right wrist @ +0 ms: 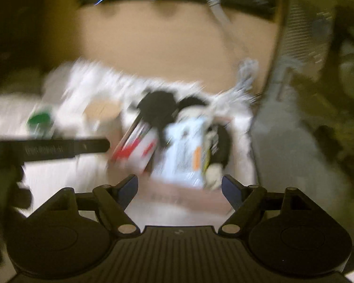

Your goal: Organize soft objects

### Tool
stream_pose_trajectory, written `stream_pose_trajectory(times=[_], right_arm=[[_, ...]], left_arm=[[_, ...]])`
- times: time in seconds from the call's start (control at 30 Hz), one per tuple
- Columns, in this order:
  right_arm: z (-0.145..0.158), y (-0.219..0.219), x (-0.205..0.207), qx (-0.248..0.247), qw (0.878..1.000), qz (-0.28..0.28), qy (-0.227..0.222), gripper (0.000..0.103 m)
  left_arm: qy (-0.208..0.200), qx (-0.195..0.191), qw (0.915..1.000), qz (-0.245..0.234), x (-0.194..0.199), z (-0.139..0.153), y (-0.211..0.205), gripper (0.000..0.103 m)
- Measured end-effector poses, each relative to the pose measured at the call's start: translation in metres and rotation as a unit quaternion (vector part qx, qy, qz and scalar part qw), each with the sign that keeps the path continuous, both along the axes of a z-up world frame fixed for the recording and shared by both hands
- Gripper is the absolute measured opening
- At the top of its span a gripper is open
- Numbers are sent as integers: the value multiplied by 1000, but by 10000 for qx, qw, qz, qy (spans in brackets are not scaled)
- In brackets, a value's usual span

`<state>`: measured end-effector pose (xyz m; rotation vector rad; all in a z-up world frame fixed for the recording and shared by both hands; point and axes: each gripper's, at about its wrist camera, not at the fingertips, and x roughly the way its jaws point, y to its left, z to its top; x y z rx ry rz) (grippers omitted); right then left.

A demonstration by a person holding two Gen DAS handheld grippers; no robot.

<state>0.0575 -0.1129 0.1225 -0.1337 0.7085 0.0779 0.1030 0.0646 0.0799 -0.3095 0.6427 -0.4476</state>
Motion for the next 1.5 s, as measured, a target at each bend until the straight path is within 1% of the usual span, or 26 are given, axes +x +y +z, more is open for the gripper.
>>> stream_pose_trajectory(times=[0.1,0.17,0.23,0.27,0.37,0.4,0.43,0.47,0.5,0.57,0.6,0.63,0.7,0.73,0.8,0.9,0.97,1.1,1.5], right_arm=[[-32,-3,-9,151,9983,471,320,79],[-47,-5,-12,395,9953,703,536,79],[-63,-6,-15,500,9918,959,675,79],[-71,-5,-16,455,9905,1078,722,80],[-94,2,-16,89,9868,1320,937,83],[-99,1,-16,66,9873,1311,899,89],[-101,-4,-17,47,9890,1217,844,98],[-103,-8,-15,20,9902,1089,879,103],[-105,-13,-14,85,9909,997,898,103],[-107,-27,-9,376,9901,1006,901,103],[-108,-29,-9,312,9909,994,855,103],[-108,-31,-9,331,9900,1098,816,103],[-108,-33,-7,342,9888,1222,790,103],[-110,-34,-7,361,9889,1258,704,103],[-114,-35,-9,382,9888,1378,423,103],[-119,-37,-9,495,9893,1367,107,103],[-119,-36,-7,501,9897,1337,80,103],[-120,-35,-8,508,9900,1314,20,103],[-121,-36,-9,543,9897,1325,26,103]], left_arm=[[153,397,9968,673,-45,-21,-2,22],[289,523,9924,1078,-71,-34,-5,22],[510,751,9867,1352,-88,-49,-13,22],[570,806,9847,1436,-95,-55,-16,22],[627,980,9796,1638,-109,-69,-28,22],[587,1015,9781,1718,-112,-72,-32,22],[525,1070,9765,1795,-115,-73,-34,22],[497,1141,9747,1858,-116,-73,-38,22],[482,1208,9730,1909,-117,-73,-41,22],[430,1353,9694,2000,-119,-74,-49,22],[416,1438,9679,2018,-121,-75,-52,22],[411,1498,9668,2029,-121,-75,-55,22],[411,1479,9666,2053,-122,-75,-57,23],[398,1464,9661,2089,-123,-74,-57,23],[343,1553,9645,2106,-124,-75,-60,23],[217,1879,9598,2075,-125,-77,-70,23],[140,2110,9546,2101,-127,-78,-78,23],[199,2032,9515,2303,-123,-78,-79,24],[218,2023,9517,2301,-120,-78,-77,23]])
